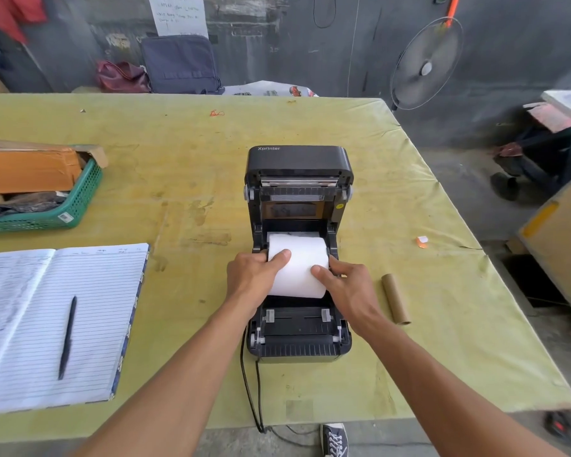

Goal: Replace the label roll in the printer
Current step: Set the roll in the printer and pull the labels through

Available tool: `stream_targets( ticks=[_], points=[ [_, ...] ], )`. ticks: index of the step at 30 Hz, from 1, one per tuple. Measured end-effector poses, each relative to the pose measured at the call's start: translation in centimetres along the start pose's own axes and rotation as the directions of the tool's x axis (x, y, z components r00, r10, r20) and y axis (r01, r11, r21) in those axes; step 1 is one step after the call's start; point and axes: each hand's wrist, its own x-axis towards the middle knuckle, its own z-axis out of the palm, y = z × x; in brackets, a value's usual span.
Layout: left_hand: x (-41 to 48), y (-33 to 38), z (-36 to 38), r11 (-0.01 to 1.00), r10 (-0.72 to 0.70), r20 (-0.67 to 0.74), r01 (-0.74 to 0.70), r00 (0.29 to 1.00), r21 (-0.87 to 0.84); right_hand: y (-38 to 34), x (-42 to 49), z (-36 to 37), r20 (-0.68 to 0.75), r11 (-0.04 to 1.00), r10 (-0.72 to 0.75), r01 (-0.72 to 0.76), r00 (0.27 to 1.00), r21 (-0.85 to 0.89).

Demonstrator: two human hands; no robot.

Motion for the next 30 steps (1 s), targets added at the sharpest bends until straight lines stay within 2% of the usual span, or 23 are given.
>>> stream_targets(
  ticks=[13, 22, 30],
  points=[
    [0.0, 0.7, 0.2, 0.998, -0.041, -0.006, 0.041, 0.999, 0.045, 0.4, 0.9, -0.3, 0.011, 1.0, 0.016, -0.016, 1.0, -0.002],
    [0.3, 0.4, -0.2, 0.999, -0.045, 0.021, 0.046, 0.999, -0.025, 0.0, 0.7, -0.2, -0.008, 0.999, -0.049, 0.049, 0.999, -0.014],
    [1.1, -0.2, 0.8, 0.985, -0.088, 0.08, 0.098, 0.993, -0.142, -0.4, 1.1, -0.9, -0.043, 0.999, -0.029, 0.028, 0.999, -0.015]
  ],
)
